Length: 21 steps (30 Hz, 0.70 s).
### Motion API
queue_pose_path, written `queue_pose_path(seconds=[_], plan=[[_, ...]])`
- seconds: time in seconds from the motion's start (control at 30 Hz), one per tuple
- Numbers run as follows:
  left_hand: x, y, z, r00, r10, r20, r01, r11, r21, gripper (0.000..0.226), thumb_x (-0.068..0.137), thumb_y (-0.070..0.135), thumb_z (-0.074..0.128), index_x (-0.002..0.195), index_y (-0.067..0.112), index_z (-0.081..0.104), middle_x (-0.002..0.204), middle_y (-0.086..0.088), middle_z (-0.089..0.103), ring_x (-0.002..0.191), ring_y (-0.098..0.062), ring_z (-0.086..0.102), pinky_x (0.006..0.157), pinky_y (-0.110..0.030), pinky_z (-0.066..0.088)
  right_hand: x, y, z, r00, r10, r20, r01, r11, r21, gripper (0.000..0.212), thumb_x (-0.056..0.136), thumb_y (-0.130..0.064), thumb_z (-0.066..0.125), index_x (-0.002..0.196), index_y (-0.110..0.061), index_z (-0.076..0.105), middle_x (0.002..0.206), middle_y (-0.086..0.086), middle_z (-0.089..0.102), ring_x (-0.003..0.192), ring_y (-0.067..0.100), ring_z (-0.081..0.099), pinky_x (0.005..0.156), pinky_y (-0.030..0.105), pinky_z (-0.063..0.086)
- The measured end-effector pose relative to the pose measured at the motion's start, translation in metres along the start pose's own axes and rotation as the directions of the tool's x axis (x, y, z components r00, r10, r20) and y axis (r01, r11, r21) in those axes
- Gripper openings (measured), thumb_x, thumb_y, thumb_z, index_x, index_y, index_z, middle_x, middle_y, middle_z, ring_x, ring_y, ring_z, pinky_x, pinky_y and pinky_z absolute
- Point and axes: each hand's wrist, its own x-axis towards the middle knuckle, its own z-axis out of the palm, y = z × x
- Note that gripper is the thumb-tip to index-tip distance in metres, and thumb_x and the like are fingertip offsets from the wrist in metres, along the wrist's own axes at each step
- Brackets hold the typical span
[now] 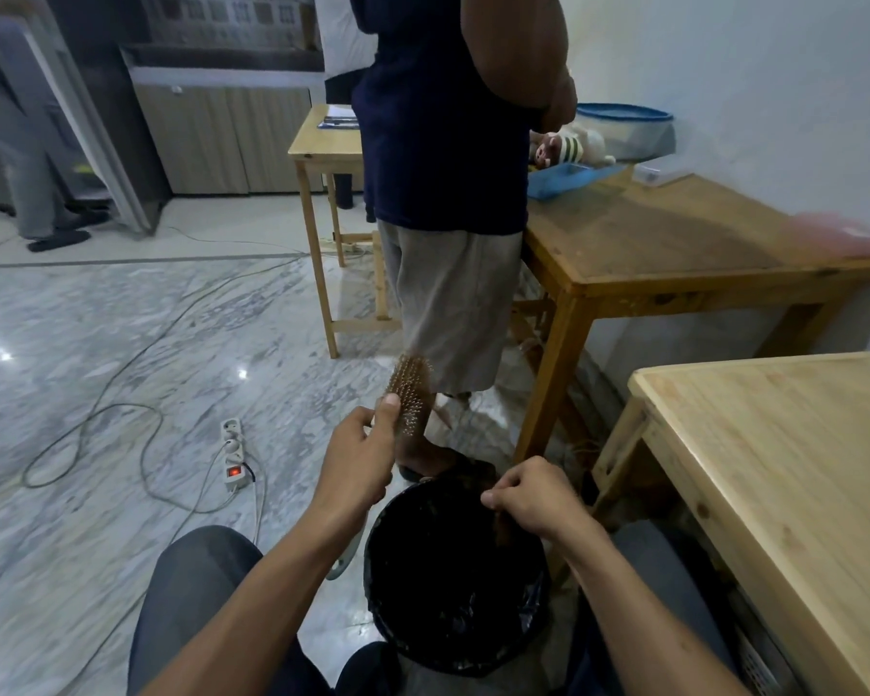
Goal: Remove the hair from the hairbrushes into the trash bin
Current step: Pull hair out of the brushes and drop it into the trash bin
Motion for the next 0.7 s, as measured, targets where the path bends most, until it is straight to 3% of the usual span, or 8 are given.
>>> queue_pose_path(seconds=[0.13, 0.27, 0.43, 0.53, 0.6, 0.7], plan=[[-0.006, -0.001, 0.000, 1.000, 0.004, 0.007, -0.004, 1.000, -0.001, 0.045, 0.098, 0.057, 0.049, 0.099, 0.013, 0.060, 0.045, 0.010, 0.042, 0.035, -0.007, 0.034, 0.040, -0.025, 0.026, 0.011, -0.003, 0.004, 0.993, 0.088, -0.080, -0.098, 0.986, -0.135, 0.018, 0.081, -0.039, 0.083, 0.084, -0.021, 0.079, 0.098, 0.000, 0.075, 0.096, 0.022, 0.070, 0.089, 0.042, 0.059], [-0.013, 0.007, 0.000, 1.000, 0.005, 0.005, -0.004, 0.997, -0.079, 0.042, 0.100, 0.053, 0.050, 0.089, 0.014, 0.056, 0.039, 0.012, 0.043, 0.034, -0.005, 0.034, 0.039, -0.024, 0.025, 0.019, 0.005, 0.010, 0.972, 0.189, -0.138, -0.214, 0.955, -0.205, 0.033, 0.080, -0.036, 0.082, 0.106, -0.016, 0.075, 0.114, 0.006, 0.073, 0.105, 0.027, 0.070, 0.090, 0.040, 0.058], [-0.021, 0.016, 0.003, 0.999, 0.031, 0.015, -0.029, 0.994, -0.102, 0.044, 0.100, 0.053, 0.050, 0.095, 0.011, 0.061, 0.040, 0.011, 0.048, 0.033, -0.005, 0.039, 0.043, -0.026, 0.027, 0.022, 0.012, 0.020, 0.957, 0.240, -0.162, -0.273, 0.934, -0.231, 0.031, 0.088, -0.025, 0.073, 0.116, -0.013, 0.070, 0.121, 0.007, 0.070, 0.112, 0.027, 0.067, 0.089, 0.035, 0.057], [-0.024, 0.025, -0.004, 0.989, 0.121, -0.088, -0.134, 0.979, -0.155, 0.044, 0.097, 0.061, 0.048, 0.090, 0.019, 0.059, 0.056, 0.006, 0.052, 0.040, -0.008, 0.042, 0.044, -0.026, 0.032, 0.017, 0.033, 0.023, 0.944, 0.284, -0.168, -0.322, 0.905, -0.279, 0.026, 0.094, -0.015, 0.064, 0.119, -0.011, 0.070, 0.125, 0.010, 0.068, 0.117, 0.029, 0.065, 0.092, 0.036, 0.054], [-0.012, 0.034, -0.012, 0.992, 0.100, -0.071, -0.111, 0.981, -0.161, 0.045, 0.096, 0.063, 0.048, 0.091, 0.019, 0.057, 0.062, -0.002, 0.045, 0.042, -0.012, 0.035, 0.042, -0.027, 0.028, 0.015, 0.046, 0.028, 0.944, 0.311, -0.110, -0.330, 0.907, -0.263, 0.028, 0.092, -0.020, 0.070, 0.118, -0.009, 0.070, 0.125, 0.012, 0.066, 0.116, 0.030, 0.065, 0.093, 0.036, 0.054], [-0.003, 0.036, -0.011, 0.999, 0.023, 0.024, -0.022, 0.999, -0.037, 0.048, 0.097, 0.061, 0.047, 0.093, 0.014, 0.055, 0.064, -0.004, 0.046, 0.041, -0.012, 0.037, 0.043, -0.026, 0.027, 0.022, 0.045, 0.036, 0.953, 0.301, 0.021, -0.301, 0.954, -0.007, 0.017, 0.085, -0.023, 0.078, 0.096, -0.012, 0.070, 0.098, 0.009, 0.072, 0.096, 0.028, 0.073, 0.081, 0.033, 0.061]])
